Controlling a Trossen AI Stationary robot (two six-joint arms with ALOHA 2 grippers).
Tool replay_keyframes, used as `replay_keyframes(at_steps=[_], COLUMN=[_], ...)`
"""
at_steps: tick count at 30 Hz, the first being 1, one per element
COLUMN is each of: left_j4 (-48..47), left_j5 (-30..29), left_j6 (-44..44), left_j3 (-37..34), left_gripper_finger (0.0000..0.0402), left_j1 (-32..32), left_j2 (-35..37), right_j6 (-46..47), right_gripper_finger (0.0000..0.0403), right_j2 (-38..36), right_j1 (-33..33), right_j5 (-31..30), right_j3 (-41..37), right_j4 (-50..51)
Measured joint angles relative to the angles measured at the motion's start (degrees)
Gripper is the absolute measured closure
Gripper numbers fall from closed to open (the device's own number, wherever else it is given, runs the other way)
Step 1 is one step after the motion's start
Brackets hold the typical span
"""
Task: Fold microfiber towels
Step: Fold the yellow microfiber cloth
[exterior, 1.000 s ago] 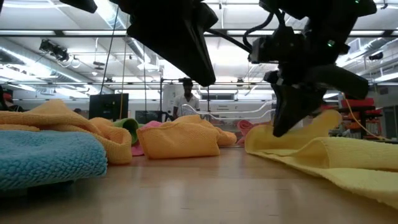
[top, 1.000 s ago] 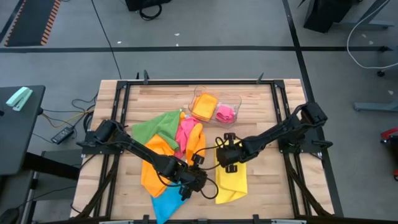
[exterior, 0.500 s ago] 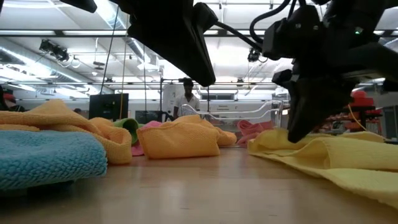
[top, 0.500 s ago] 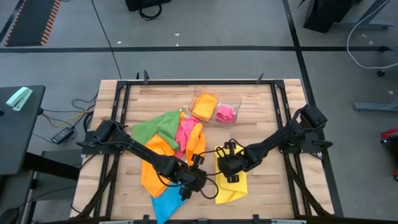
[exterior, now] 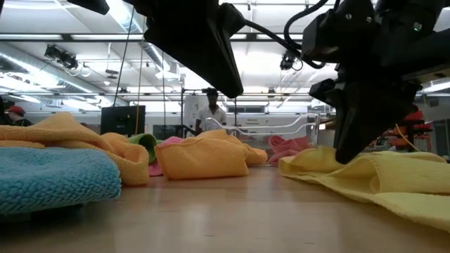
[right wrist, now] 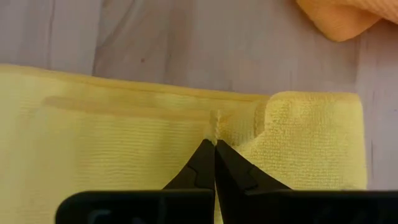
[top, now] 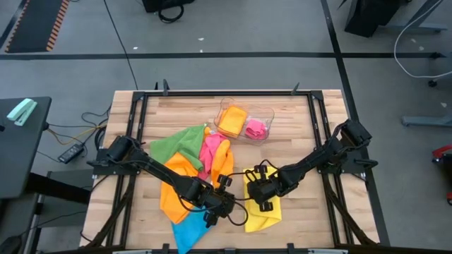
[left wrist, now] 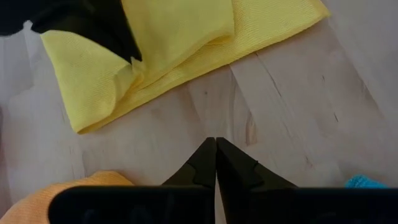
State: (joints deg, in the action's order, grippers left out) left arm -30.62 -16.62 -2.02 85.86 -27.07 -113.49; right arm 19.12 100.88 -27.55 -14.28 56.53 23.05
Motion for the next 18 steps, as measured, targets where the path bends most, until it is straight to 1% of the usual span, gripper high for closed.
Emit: replay_keyframes(at_steps=[2,4,7,10,14,18], left_j4=[0.0,-0.1,-0.2,-0.2,-0.2,-0.2], left_j5=[0.0,0.0,0.0,0.0,0.0,0.0], left_j6=[0.0,0.2,0.3,0.3,0.3,0.3], left_j3=[0.0,0.0,0.0,0.0,0.0,0.0], left_gripper_finger=[0.0378,0.0375,0.0375,0.0381,0.0385,0.0379], left_j1=[0.0,-0.2,-0.2,-0.2,-0.2,-0.2], left_j2=[0.0,0.0,0.0,0.0,0.0,0.0], right_j6=[-0.8,-1.2,-1.3,-1.2,-1.0,0.6], right_gripper_finger=[0.0393,0.038,0.0344,0.0302,0.026,0.0238], right_j2=[0.0,0.0,0.0,0.0,0.0,0.0], right_j1=[-0.1,0.0,0.0,0.0,0.0,0.0], right_j5=[0.1,1.0,3.1,3.3,3.9,3.9], right_j3=[-0.7,-1.6,-3.0,-3.2,-2.3,-0.1], right_j4=[-0.9,-2.3,-4.6,-4.8,-4.1,-0.4])
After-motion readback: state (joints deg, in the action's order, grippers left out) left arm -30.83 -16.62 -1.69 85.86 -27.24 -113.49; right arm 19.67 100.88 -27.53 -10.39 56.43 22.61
